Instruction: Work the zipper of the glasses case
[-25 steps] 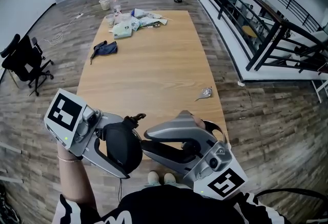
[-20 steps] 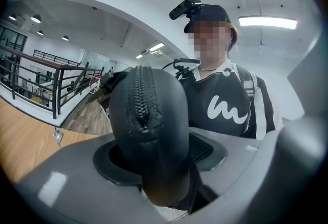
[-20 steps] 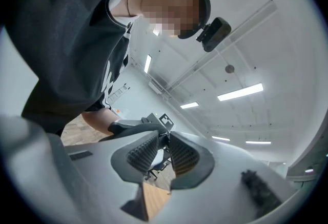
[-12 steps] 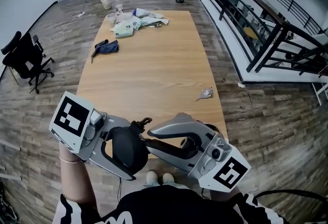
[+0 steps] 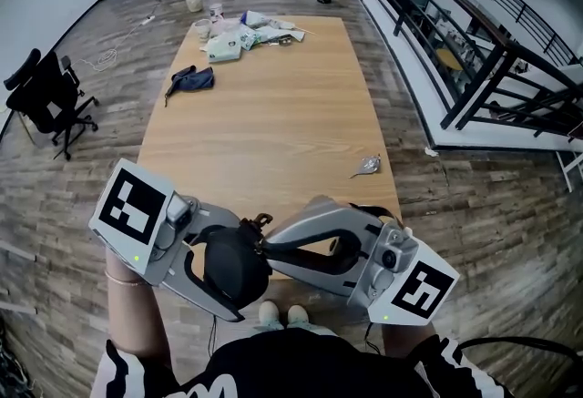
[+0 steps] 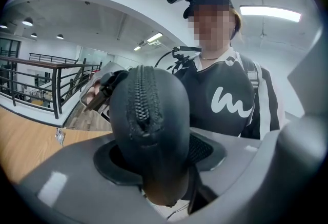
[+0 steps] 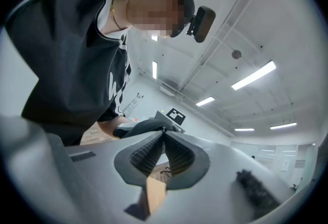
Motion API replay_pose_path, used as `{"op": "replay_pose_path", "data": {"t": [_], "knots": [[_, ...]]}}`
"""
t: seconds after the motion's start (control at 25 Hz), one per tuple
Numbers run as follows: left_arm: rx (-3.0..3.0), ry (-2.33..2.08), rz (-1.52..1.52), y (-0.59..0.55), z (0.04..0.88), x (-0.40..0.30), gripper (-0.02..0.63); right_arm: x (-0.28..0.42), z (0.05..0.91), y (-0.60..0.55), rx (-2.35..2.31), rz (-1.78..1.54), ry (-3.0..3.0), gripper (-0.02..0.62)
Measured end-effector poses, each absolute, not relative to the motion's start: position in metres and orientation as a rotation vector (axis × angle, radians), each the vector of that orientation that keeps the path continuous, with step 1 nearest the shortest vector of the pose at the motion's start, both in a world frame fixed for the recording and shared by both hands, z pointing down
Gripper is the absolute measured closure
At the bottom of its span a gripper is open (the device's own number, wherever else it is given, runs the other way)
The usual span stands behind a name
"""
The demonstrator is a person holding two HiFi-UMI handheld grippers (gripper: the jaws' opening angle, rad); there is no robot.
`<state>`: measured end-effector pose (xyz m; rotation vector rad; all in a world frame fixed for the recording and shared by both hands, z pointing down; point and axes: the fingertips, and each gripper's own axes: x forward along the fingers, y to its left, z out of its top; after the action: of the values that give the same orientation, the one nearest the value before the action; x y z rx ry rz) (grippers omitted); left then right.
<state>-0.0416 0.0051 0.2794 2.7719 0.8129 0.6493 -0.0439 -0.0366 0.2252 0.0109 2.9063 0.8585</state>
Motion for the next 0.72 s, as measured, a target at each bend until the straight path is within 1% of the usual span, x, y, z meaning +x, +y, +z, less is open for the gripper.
{"op": "replay_pose_path", "data": {"t": [0.2, 0.52, 0.6, 0.72], "knots": [[2.731, 0.861, 0.734, 0.004, 0.285, -0.045, 0.345, -0.048, 0.227, -0.036, 0.169, 0.962, 2.956, 0.574], [2.673, 0.908, 0.825, 0.011, 0.294, -0.046, 0.353, -0.05, 0.232, -0.031, 0.3, 0.974, 2.998, 0.584], [2.706, 0.908, 0.736, 0.011, 0.292, -0.044, 0.35, -0.05, 0.229, -0.034, 0.246, 0.956, 2.982, 0.586], [2.772, 0.855, 0.384, 0.004, 0.281, -0.037, 0.345, -0.05, 0.221, -0.037, 0.137, 0.973, 2.944, 0.588]]}}
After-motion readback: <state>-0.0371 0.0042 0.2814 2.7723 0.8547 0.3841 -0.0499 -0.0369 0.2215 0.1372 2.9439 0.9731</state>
